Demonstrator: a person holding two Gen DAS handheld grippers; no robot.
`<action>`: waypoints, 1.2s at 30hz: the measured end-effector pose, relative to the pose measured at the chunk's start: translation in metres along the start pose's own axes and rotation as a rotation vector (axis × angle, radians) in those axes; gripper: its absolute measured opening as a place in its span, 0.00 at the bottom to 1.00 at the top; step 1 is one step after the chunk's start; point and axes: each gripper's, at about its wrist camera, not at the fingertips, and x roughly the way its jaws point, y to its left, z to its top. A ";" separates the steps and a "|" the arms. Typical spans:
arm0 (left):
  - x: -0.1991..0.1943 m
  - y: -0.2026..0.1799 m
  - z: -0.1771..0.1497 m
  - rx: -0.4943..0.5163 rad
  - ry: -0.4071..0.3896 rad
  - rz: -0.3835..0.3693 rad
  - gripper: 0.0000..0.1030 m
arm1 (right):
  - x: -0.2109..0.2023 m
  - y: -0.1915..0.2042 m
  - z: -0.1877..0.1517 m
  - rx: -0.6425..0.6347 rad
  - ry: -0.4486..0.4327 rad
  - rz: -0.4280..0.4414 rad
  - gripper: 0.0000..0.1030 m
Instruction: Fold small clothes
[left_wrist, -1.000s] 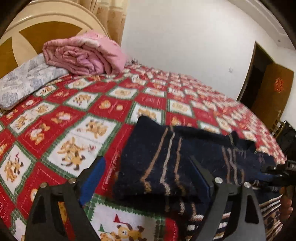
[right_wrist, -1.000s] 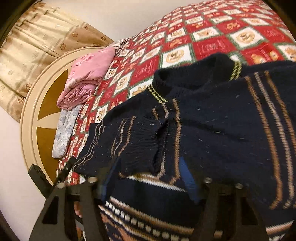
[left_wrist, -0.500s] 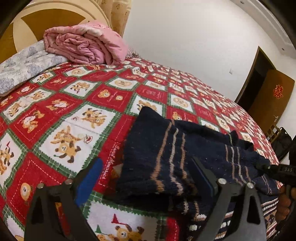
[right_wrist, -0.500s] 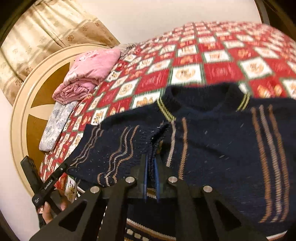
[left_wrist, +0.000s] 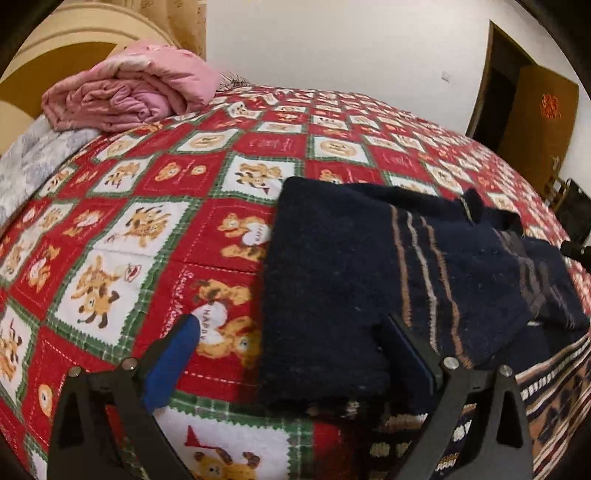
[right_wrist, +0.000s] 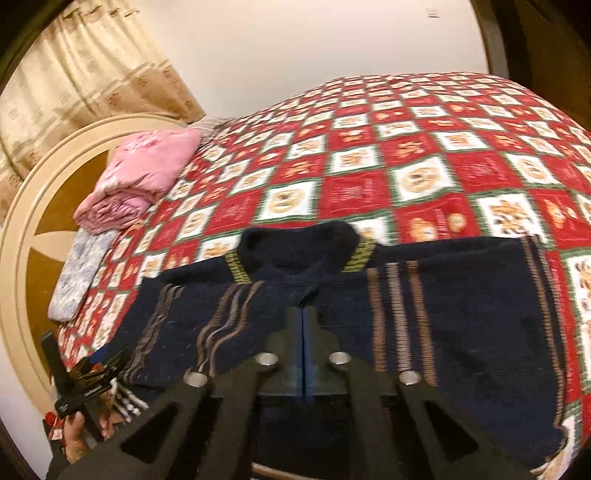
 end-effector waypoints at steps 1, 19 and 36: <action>0.000 0.001 0.000 -0.001 0.000 -0.004 0.98 | -0.001 -0.005 0.000 0.011 -0.004 -0.007 0.00; -0.017 0.023 -0.001 -0.132 -0.096 -0.086 0.98 | 0.055 -0.003 -0.031 0.103 0.177 0.131 0.47; -0.011 0.016 -0.001 -0.098 -0.051 -0.093 1.00 | -0.013 -0.008 0.003 -0.056 0.002 -0.083 0.06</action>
